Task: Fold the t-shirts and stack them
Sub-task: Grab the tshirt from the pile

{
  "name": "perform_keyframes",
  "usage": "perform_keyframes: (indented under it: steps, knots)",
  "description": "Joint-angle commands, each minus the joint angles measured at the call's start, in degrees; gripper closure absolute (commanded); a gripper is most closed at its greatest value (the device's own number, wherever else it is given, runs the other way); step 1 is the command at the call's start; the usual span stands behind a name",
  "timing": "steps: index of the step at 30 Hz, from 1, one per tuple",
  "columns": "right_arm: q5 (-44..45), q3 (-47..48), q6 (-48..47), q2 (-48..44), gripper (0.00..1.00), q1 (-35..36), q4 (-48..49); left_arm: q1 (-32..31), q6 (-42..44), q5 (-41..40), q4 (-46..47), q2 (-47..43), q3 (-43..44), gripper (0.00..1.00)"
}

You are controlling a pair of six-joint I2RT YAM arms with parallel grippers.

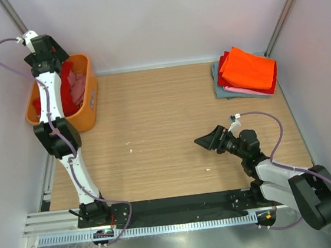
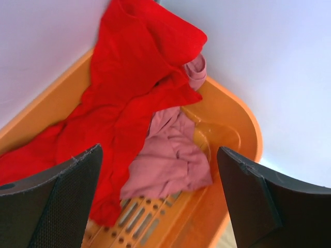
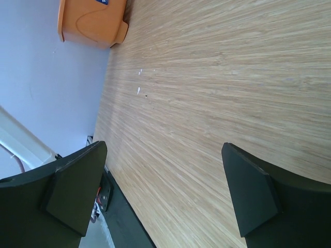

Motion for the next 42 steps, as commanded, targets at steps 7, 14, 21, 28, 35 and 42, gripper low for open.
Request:
perform_keyframes:
  steps: [7,14,21,28,35,42]
  knots:
    - [0.72,-0.56,0.26,1.56,0.00,0.33,8.32,2.79,-1.63,6.57,12.86,8.66,6.78,0.09]
    - [0.72,-0.82,0.61,2.61,0.00,0.32,9.81,5.43,-5.58,8.15,21.04,13.41,8.36,0.09]
    - [0.81,-1.00,0.96,3.49,0.00,0.33,11.31,8.68,-16.30,14.64,34.19,20.70,8.80,0.16]
    - [1.07,-0.38,1.05,5.07,0.00,0.24,11.57,8.95,-20.44,14.31,40.91,27.56,10.65,0.41]
    - [1.07,0.23,1.23,6.57,0.00,0.41,12.28,8.51,-17.72,13.34,40.46,21.45,6.01,1.00]
    - [1.16,-0.21,1.31,6.04,0.00,0.41,12.80,3.43,-11.66,11.33,42.14,2.21,-6.13,1.00]
